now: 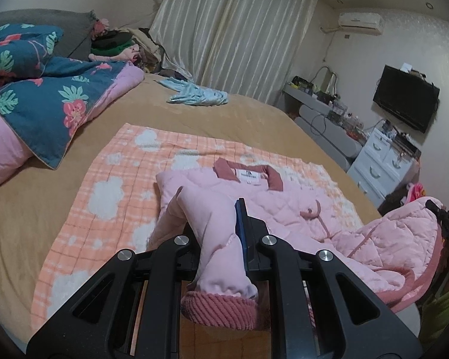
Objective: Fold large clothes
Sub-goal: 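Lift the hem with both tools and fold it toward the collar, then lay the hem over the collar and open the right tool, then open the left tool and release the folded hem, then grasp the folded jacket edge with both tools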
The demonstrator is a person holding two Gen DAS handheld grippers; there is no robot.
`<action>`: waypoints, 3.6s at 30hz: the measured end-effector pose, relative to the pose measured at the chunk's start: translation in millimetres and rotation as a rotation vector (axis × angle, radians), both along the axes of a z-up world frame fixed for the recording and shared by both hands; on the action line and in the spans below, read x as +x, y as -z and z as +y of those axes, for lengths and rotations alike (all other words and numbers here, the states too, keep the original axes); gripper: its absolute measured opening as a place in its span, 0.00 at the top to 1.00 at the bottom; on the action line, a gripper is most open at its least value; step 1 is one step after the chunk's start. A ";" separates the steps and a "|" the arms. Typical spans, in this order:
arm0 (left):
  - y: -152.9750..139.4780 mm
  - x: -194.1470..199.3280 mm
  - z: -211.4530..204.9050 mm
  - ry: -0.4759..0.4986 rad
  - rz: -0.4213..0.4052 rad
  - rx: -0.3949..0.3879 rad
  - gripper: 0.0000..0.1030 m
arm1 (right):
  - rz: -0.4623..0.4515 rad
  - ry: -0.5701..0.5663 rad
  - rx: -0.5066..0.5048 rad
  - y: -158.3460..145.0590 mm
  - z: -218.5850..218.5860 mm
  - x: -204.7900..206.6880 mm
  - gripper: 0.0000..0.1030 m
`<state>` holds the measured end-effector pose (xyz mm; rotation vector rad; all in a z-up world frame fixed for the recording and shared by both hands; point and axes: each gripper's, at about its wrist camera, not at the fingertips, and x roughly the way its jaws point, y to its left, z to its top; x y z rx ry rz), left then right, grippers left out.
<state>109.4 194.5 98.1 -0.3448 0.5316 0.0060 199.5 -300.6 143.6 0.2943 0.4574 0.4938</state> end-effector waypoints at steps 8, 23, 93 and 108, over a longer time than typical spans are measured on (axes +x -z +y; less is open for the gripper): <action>-7.7 17.9 10.5 -0.044 -0.002 -0.005 0.92 | -0.001 0.026 -0.001 -7.5 9.8 31.4 0.81; 25.7 62.0 -0.6 -0.085 0.069 0.151 0.92 | 0.134 0.078 -0.029 35.3 7.1 86.1 0.81; 43.2 129.1 -6.3 -0.136 0.035 0.244 0.10 | 0.209 0.053 -0.284 175.4 65.2 151.2 0.04; 151.1 92.5 51.1 -0.167 0.252 0.020 0.09 | 0.167 0.044 -0.440 176.0 70.3 150.8 0.04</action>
